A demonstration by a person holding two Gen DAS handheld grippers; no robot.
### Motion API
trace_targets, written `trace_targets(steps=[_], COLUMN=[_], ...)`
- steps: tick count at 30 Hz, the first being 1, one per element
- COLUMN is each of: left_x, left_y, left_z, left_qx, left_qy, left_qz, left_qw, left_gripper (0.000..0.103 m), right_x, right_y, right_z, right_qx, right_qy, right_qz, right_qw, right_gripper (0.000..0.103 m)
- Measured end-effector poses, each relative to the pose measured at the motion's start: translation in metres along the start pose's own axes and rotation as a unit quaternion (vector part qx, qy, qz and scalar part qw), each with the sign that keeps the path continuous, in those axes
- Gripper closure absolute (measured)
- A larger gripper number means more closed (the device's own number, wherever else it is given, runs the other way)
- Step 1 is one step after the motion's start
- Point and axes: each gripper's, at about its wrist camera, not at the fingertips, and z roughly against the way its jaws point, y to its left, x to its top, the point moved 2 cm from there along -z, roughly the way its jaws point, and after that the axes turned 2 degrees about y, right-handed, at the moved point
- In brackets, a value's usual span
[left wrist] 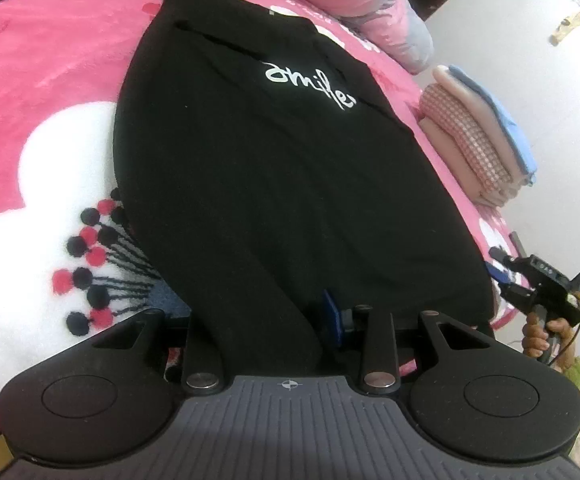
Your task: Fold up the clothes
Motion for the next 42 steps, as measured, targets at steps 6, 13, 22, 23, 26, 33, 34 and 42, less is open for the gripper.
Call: trace_targets(steps=[6, 13, 22, 23, 26, 33, 34, 42], left_x=[0.0, -0.003, -0.01, -0.01, -0.01, -0.011, -0.013, -0.047], left_y=[0.0, 0.002, 0.004, 0.006, 0.007, -0.013, -0.015, -0.023], left_z=[-0.002, 0.001, 0.015, 0.019, 0.035, 0.09, 0.098, 0.155], left_qx=[-0.001, -0.009, -0.021, -0.029, -0.056, -0.111, -0.118, -0.135], left_qy=[-0.007, -0.012, -0.035, -0.039, -0.065, -0.122, -0.127, -0.133], left_qz=[0.014, 0.016, 0.024, 0.035, 0.047, 0.025, 0.022, 0.013], left_qw=[0.9999, 0.9998, 0.9989, 0.9982, 0.9952, 0.986, 0.9847, 0.9817], left_gripper=[0.068, 0.069, 0.1, 0.101, 0.102, 0.103, 0.103, 0.103], right_x=[-0.021, -0.033, -0.035, -0.035, -0.035, -0.041, -0.044, -0.078], right_y=[-0.01, -0.005, 0.007, 0.009, 0.023, 0.063, 0.065, 0.077], right_z=[0.018, 0.027, 0.034, 0.038, 0.052, 0.084, 0.089, 0.155], right_qx=[0.035, 0.065, 0.108, 0.124, 0.155, 0.221, 0.228, 0.256], right_qy=[0.027, 0.07, 0.015, 0.0, -0.039, -0.095, -0.1, -0.14], right_qz=[-0.012, -0.02, -0.056, -0.066, -0.073, -0.05, -0.052, -0.044], right_qw=[0.999, 0.995, 0.992, 0.99, 0.984, 0.969, 0.967, 0.955], right_gripper=[0.074, 0.082, 0.097, 0.098, 0.098, 0.098, 0.098, 0.098])
